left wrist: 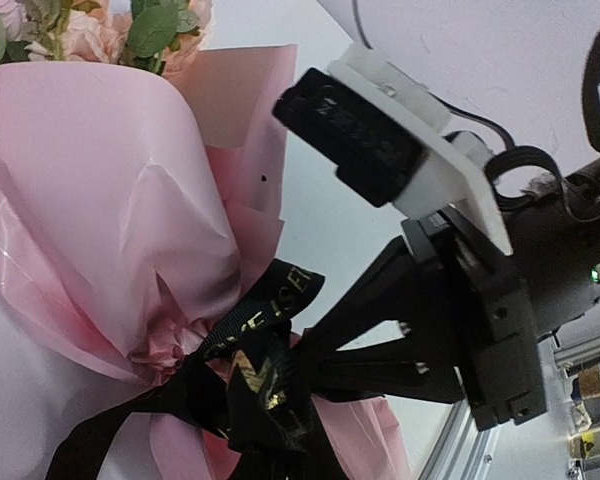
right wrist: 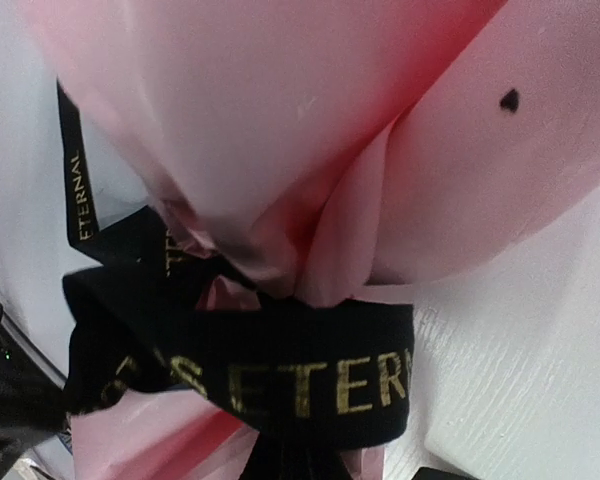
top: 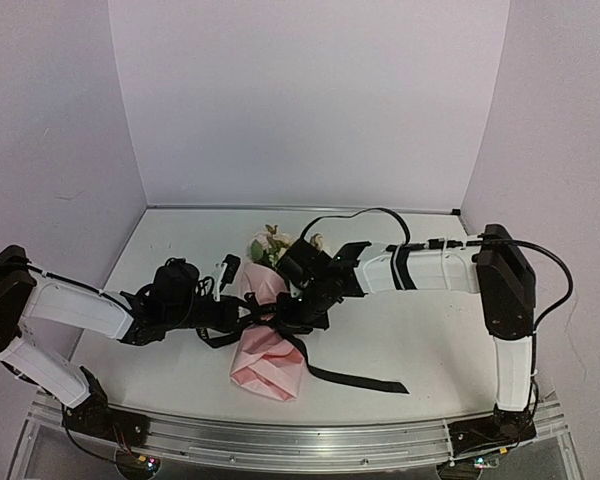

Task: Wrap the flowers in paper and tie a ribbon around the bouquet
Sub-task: Cross the half-tied ribbon over the folded bouquet.

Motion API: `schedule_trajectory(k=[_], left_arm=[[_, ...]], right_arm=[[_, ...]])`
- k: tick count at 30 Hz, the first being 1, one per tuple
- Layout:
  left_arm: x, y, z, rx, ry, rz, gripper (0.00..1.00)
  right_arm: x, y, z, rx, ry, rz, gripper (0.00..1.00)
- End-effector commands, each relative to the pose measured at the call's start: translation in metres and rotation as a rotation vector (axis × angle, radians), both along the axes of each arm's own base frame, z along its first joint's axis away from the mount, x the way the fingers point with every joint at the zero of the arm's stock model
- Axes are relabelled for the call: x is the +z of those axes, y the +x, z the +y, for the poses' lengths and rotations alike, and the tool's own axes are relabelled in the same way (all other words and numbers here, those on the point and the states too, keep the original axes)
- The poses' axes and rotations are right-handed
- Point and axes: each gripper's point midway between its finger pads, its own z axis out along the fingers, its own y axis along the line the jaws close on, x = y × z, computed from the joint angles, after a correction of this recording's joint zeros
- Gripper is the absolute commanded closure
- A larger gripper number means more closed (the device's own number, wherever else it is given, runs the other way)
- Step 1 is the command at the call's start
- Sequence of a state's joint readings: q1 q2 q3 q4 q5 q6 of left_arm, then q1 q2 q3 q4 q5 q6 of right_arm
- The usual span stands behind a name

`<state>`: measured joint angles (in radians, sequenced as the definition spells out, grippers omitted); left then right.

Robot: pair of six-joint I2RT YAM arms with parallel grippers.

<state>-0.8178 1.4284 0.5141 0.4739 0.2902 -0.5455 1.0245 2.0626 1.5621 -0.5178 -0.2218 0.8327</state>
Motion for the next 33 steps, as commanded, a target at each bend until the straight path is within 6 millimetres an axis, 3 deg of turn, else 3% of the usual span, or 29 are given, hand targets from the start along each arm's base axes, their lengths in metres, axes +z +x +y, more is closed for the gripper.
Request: schedule_trajectory(k=[1, 6, 11, 21, 27, 33], left_arm=[[0.038, -0.011, -0.023, -0.126, -0.044, -0.117, 1.00], [0.038, -0.028, -0.035, -0.186, 0.040, -0.181, 0.99], [0.025, -0.032, -0.036, -0.196, 0.126, -0.203, 0.94], [0.015, -0.040, -0.049, -0.268, 0.210, -0.231, 0.86], [0.015, -0.040, -0.052, -0.281, 0.229, -0.218, 0.63], [0.049, -0.032, -0.047, -0.195, 0.147, -0.230, 0.46]], right_arm=[[0.000, 0.025, 0.000, -0.099, -0.011, -0.076, 1.00], [0.000, 0.043, -0.001, -0.160, 0.056, -0.124, 1.00], [0.006, 0.053, 0.005, -0.162, 0.112, -0.122, 1.00], [0.005, 0.054, 0.015, -0.150, 0.207, -0.119, 1.00], [0.008, 0.053, 0.019, -0.114, 0.227, -0.138, 1.00], [0.007, 0.053, 0.017, -0.095, 0.223, -0.160, 1.00]])
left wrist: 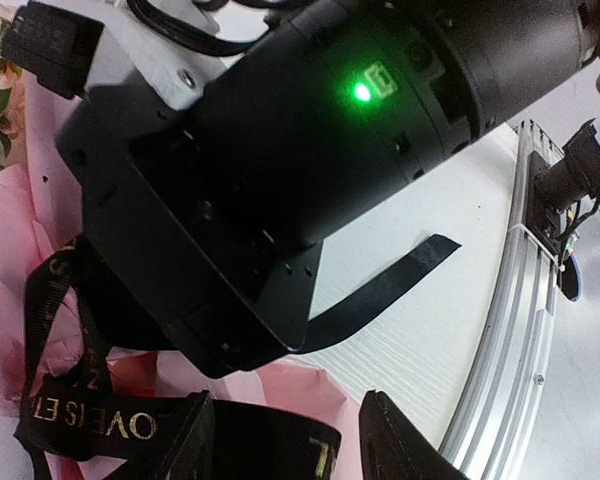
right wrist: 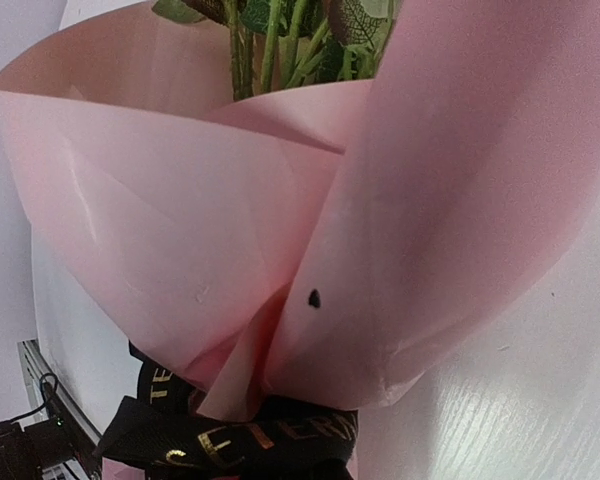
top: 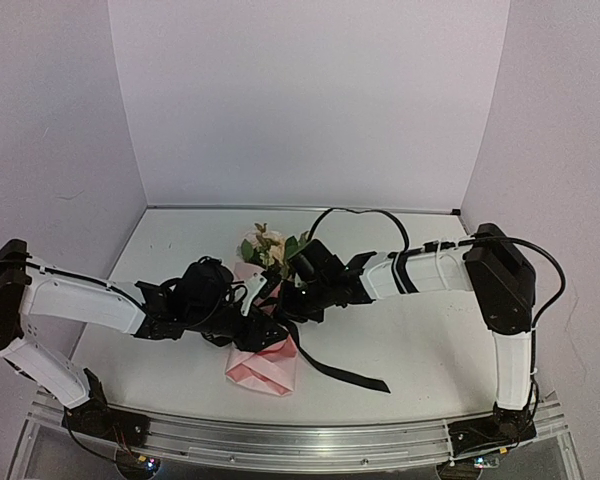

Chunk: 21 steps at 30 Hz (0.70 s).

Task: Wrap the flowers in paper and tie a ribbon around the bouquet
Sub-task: Cross the half-tied ribbon over the folded bouquet.

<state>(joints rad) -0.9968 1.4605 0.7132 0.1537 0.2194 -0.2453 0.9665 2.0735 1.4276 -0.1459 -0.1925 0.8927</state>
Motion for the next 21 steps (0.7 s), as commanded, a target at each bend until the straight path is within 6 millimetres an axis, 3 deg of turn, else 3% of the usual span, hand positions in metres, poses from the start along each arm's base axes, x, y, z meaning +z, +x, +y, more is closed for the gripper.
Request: schedule_trajectory(k=[1, 7, 11, 15, 18, 21], left_arm=[[0.053, 0.012, -0.001, 0.060, -0.120, -0.044, 0.44], [0.082, 0.021, 0.010, 0.097, -0.185, -0.041, 0.35], [0.088, 0.060, 0.043, 0.304, -0.190, -0.037, 0.37], [0.065, 0.099, 0.071, 0.455, -0.090, 0.005, 0.53], [0.028, 0.115, 0.072, 0.478, 0.036, 0.075, 0.72], [0.009, 0.119, 0.064, 0.452, 0.072, 0.116, 0.80]], right_arm=[[0.013, 0.003, 0.005, 0.029, 0.028, -0.058, 1.00], [0.016, 0.005, 0.005, 0.050, 0.018, -0.090, 1.00], [0.018, 0.006, 0.005, 0.062, 0.016, -0.106, 1.00], [0.022, 0.004, 0.007, 0.084, 0.017, -0.129, 1.00], [0.028, 0.001, 0.013, 0.115, 0.021, -0.157, 1.00], [0.035, -0.003, 0.018, 0.148, 0.025, -0.185, 1.00]])
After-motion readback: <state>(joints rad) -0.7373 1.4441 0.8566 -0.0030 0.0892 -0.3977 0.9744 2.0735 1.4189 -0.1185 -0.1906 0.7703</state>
